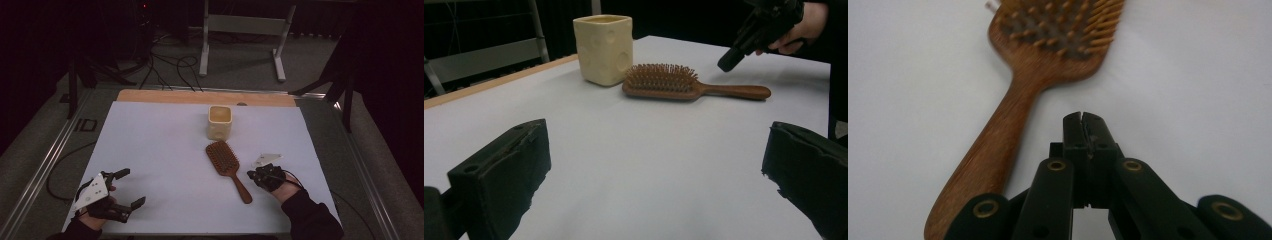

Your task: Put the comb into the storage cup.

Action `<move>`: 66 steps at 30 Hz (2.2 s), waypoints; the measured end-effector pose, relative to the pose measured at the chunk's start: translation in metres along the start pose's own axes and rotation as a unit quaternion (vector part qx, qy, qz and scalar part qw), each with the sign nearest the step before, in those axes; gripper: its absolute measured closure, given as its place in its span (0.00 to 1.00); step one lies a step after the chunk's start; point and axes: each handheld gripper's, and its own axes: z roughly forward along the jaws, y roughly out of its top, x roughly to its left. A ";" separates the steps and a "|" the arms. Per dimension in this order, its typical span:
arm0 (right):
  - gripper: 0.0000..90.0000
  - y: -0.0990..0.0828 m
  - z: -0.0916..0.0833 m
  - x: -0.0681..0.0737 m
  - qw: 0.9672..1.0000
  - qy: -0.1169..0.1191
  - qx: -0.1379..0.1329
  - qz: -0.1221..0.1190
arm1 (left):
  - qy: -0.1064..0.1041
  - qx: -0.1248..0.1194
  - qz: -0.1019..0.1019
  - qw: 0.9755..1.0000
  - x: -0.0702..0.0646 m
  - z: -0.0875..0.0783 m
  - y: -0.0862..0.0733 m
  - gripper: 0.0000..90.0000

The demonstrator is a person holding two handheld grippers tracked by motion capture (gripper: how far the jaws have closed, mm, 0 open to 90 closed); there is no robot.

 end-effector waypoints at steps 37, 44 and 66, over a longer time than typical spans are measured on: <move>0.13 0.035 -0.018 0.014 0.998 -0.009 0.010 0.063 | -0.002 -0.001 -0.001 1.000 0.000 0.000 0.000 0.00; 0.12 0.037 -0.011 0.020 0.998 -0.018 0.034 0.050 | -0.003 0.000 -0.001 1.000 0.000 0.000 0.000 0.00; 0.10 0.047 0.024 0.022 0.986 -0.005 0.141 0.088 | -0.005 -0.001 -0.002 1.000 0.000 0.000 0.000 0.00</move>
